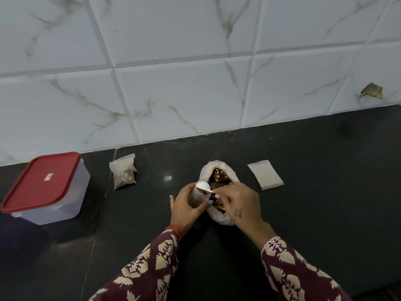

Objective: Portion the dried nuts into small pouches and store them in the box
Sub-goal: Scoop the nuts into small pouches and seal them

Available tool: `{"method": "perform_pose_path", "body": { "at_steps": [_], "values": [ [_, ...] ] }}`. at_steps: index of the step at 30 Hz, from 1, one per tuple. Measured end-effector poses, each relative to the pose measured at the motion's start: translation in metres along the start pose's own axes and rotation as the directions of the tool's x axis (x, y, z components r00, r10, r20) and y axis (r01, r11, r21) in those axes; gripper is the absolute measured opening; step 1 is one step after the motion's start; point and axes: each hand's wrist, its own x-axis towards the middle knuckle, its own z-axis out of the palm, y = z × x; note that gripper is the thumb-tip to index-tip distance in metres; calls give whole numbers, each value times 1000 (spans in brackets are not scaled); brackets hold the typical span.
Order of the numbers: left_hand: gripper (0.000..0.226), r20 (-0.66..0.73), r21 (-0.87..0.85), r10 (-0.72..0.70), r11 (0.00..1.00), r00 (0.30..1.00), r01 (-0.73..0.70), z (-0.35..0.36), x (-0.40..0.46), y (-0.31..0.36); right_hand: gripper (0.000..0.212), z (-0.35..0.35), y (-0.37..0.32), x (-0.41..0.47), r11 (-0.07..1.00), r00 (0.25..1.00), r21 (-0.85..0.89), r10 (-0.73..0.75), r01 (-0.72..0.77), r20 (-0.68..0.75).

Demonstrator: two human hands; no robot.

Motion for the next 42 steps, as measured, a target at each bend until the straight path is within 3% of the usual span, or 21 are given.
{"method": "perform_pose_path", "body": {
  "at_steps": [3, 9, 11, 13, 15, 18, 20, 22, 24, 25, 29, 30, 32, 35, 38, 42],
  "values": [
    [67, -3, -14, -5, 1000, 1000, 5, -1, -1, 0, 21, 8, 8, -4, 984, 984, -65, -170, 166, -56],
    [65, 4, -29, -13, 999, 1000, 13, -2, -2, 4, 16, 10, 12, -7, 972, 965, -102, -225, 213, -133],
    [67, 4, -36, -15, 999, 1000, 15, -2, -2, 4, 17, 8, 8, -6, 994, 983, -6, -110, 110, -147],
    [67, 4, -48, -15, 999, 1000, 15, -3, -3, 4, 14, 1, -1, -1, 949, 966, 243, 232, -199, -115],
    [67, 3, -63, -17, 998, 1000, 17, -3, -4, 5, 13, -6, -3, 5, 698, 814, 485, 579, -527, 52],
    [65, 5, -78, -22, 997, 1000, 22, -5, -6, 7, 11, -11, 12, 9, 221, 524, 637, 783, -738, 335],
    [64, 12, -84, -19, 996, 1000, 20, -5, -7, 7, 16, -10, 23, 5, 123, 405, 573, 825, -810, 395],
    [65, 16, -83, -13, 996, 1000, 14, -6, -8, 8, 16, -7, 28, 0, 119, 361, 518, 843, -847, 398],
    [66, 17, -91, -8, 996, 1000, 9, -6, -9, 9, 13, -5, 27, -5, 193, 376, 449, 852, -873, 363],
    [66, 18, -98, -6, 995, 1000, 8, -7, -9, 9, 13, -5, 25, -5, 281, 411, 377, 850, -883, 330],
    [62, 23, -120, 1, 993, 1000, 2, -10, -12, 11, 31, -7, 17, -9, 674, 657, -67, 734, -736, 172],
    [61, 24, -125, -3, 992, 1000, 6, -10, -12, 11, 35, -6, 14, -10, 743, 732, -119, 670, -659, 124],
    [62, 36, -131, -14, 991, 999, 19, -12, -12, 10, 36, -5, 7, -10, 862, 860, -51, 507, -505, 48],
    [60, 68, -157, -26, 987, 997, 36, -14, -13, 8, 31, 3, -11, -5, 907, 922, 189, 347, -376, 173],
    [56, 90, -158, -14, 987, 996, 28, -17, -16, 8, 22, 16, -25, -2, 898, 894, 215, 303, -384, 331],
    [63, 87, -269, -39, 961, 995, 61, -30, -23, 13, 3, 23, -32, 2, 887, 930, 290, 312, -359, 196]
  ]
}}
